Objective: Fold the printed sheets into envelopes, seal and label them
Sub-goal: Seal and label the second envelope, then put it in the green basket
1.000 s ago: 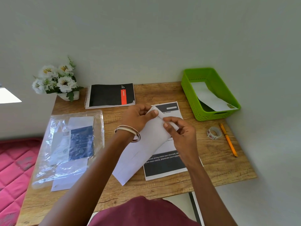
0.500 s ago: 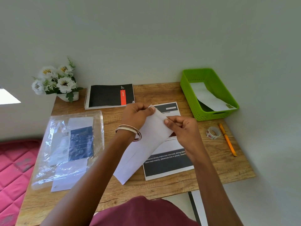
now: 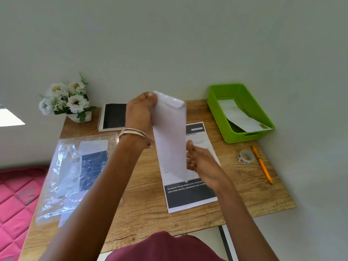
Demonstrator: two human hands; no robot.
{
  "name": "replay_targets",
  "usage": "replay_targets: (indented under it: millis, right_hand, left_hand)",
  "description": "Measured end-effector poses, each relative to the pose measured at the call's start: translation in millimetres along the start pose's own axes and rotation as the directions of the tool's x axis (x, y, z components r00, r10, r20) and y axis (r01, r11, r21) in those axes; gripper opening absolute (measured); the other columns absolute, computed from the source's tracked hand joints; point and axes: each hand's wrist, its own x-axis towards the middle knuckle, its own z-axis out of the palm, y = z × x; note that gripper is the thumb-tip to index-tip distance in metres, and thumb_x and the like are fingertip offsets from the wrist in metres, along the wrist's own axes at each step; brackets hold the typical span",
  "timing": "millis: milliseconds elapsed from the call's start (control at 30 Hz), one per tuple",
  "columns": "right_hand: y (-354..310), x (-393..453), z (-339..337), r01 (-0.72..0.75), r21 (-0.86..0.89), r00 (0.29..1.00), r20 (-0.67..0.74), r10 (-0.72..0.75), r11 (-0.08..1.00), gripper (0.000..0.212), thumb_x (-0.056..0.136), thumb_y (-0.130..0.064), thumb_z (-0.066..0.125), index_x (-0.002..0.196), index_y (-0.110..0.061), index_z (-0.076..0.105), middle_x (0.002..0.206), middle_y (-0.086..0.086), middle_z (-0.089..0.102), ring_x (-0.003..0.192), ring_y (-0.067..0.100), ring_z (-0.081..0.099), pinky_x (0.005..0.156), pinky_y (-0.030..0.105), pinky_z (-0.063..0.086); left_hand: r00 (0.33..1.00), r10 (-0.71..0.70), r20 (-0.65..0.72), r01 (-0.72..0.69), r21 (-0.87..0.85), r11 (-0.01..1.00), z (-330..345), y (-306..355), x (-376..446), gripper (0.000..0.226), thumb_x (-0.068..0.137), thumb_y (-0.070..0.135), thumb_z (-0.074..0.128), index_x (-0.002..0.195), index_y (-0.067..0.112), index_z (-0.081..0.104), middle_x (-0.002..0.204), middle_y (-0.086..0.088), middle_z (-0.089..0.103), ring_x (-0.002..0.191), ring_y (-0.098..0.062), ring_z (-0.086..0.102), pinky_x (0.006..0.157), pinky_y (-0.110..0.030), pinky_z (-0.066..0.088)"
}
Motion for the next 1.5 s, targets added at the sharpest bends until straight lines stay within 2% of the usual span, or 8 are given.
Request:
replay_targets:
  millis: [133,267,500,667,933,1067,1200,1500]
  right_hand:
    - [5,-1,16,-0.174,0.092,0.977,0.143,0.160,0.980,0.041,0.087,-0.037,0.063,0.118,-0.012,0.061,0.110,0.017,0.069,0.092,0.034,0.067,0.078,0.043,0.055]
    - [8,1,9,-0.210,0.385,0.978,0.077,0.195,0.899,0.071,0.062,-0.008,0.081,0.126,-0.010,0.052,0.111,0.019,0.068,0.096,0.032,0.065,0.066,0.038,0.058]
    - [7,7,-43,0.031,0.257,0.966,-0.255,0.037,0.966,0.062,0.057,0.000,0.080,0.114,-0.016,0.060,0.112,0.016,0.065,0.100,0.029,0.064,0.073,0.038,0.058]
    - [9,12,-61,0.115,0.010,0.930,-0.353,-0.104,0.993,0.054,0.066,0.006,0.078,0.109,-0.019,0.058,0.103,0.009,0.064,0.089,0.024,0.065,0.063,0.028,0.059]
    - [33,43,-50,0.093,-0.393,0.877,-0.403,-0.263,0.915,0.049,0.071,-0.007,0.080,0.115,-0.018,0.061,0.109,0.004,0.062,0.101,0.023,0.059,0.088,0.040,0.053]
    - [44,53,-41,0.056,-0.632,0.858,-0.366,-0.362,0.773,0.041,0.077,-0.004,0.074,0.117,-0.009,0.062,0.119,0.014,0.054,0.114,0.027,0.050,0.095,0.024,0.035]
    - [49,55,-26,-0.033,-0.807,0.846,-0.337,-0.413,0.590,0.038,0.085,-0.007,0.066,0.123,-0.007,0.059,0.131,0.016,0.044,0.125,0.031,0.039,0.099,0.028,0.033]
    - [72,51,25,0.292,-0.942,0.874,0.193,-0.445,0.164,0.045,0.098,-0.020,0.045,0.142,-0.010,0.039,0.156,0.010,0.024,0.146,0.025,0.013,0.117,0.036,0.008]
  left_hand:
    - [0.995,-0.065,0.080,0.097,-0.501,0.860,-11,7,4,0.021,0.092,0.010,0.041,0.078,0.013,0.057,0.067,-0.001,0.055,0.064,-0.016,0.052,0.073,-0.030,0.048]
    - [0.989,-0.040,0.146,0.120,-0.596,0.794,-32,0,0,0.008,0.072,0.020,0.047,0.073,0.016,0.054,0.071,-0.001,0.057,0.068,-0.017,0.052,0.085,-0.032,0.045]
    - [0.945,-0.291,0.146,0.307,-0.099,0.947,-94,-42,0,0.027,0.095,0.024,0.049,0.116,0.011,0.059,0.095,-0.009,0.068,0.087,-0.023,0.066,0.067,-0.034,0.053]
    - [0.889,-0.437,-0.141,0.458,0.338,0.822,-105,-58,-12,0.025,0.096,0.032,0.045,0.096,0.011,0.059,0.091,-0.009,0.068,0.081,-0.025,0.066,0.063,-0.034,0.052]
    - [0.952,-0.168,-0.256,0.305,0.740,0.599,-113,-96,-13,0.042,0.075,0.018,0.075,0.112,0.018,0.055,0.097,-0.006,0.064,0.087,-0.027,0.063,0.078,-0.043,0.055]
    - [0.977,0.010,-0.214,0.179,0.839,0.514,-106,-108,-26,0.048,0.076,0.010,0.074,0.117,0.016,0.051,0.098,-0.008,0.064,0.089,-0.025,0.061,0.082,-0.039,0.051]
    - [0.986,0.156,0.052,-0.068,0.993,0.097,-103,-119,-31,0.038,0.078,0.011,0.069,0.114,0.017,0.057,0.129,-0.009,0.047,0.118,-0.031,0.045,0.097,-0.045,0.040]
    - [0.910,-0.166,0.380,-0.398,0.913,-0.094,-87,-145,-43,0.054,0.091,0.048,0.044,0.141,0.030,0.035,0.152,0.006,0.025,0.138,-0.019,0.020,0.110,-0.039,0.019]
